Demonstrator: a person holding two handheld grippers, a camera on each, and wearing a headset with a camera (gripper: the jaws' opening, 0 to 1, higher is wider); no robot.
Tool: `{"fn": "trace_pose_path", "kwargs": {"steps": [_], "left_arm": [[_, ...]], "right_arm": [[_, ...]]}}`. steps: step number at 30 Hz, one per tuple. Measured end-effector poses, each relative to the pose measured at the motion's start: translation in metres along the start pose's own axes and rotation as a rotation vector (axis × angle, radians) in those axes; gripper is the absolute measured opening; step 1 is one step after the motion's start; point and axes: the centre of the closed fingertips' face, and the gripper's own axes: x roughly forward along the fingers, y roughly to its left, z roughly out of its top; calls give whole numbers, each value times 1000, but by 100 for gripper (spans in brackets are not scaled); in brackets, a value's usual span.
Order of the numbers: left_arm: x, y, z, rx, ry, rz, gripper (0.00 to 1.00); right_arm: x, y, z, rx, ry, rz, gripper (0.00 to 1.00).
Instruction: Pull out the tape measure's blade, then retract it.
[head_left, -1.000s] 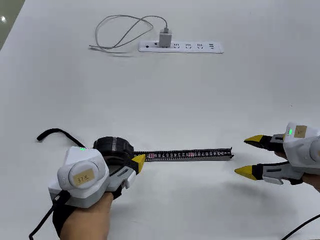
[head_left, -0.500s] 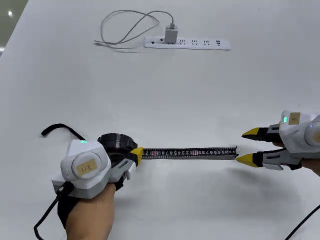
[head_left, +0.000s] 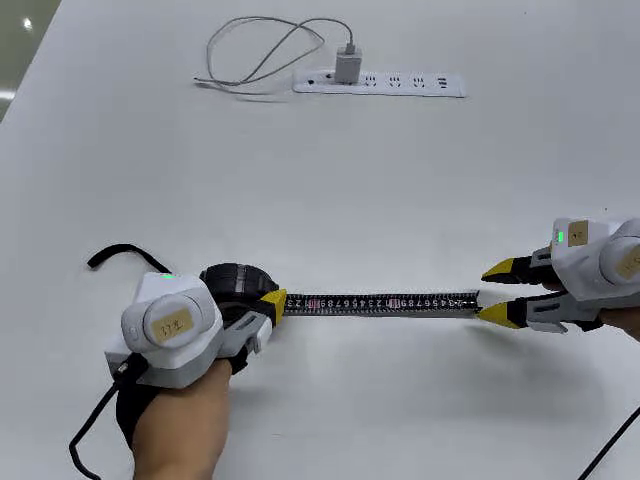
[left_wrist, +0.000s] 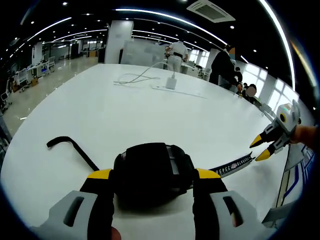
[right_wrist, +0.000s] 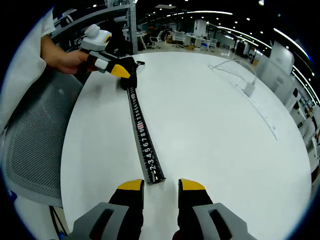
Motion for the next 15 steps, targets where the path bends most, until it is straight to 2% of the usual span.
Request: {"fn": "trace_pose_path", "kwargs": {"steps": [9,15], "left_arm": [[0,0,0,0,3,-6,60],[0,0,-1,0,5,-8,60]], "right_arm": [[9,5,-5,-44,50,47,20],[14,6,-1,-79,65,62,17]]}}
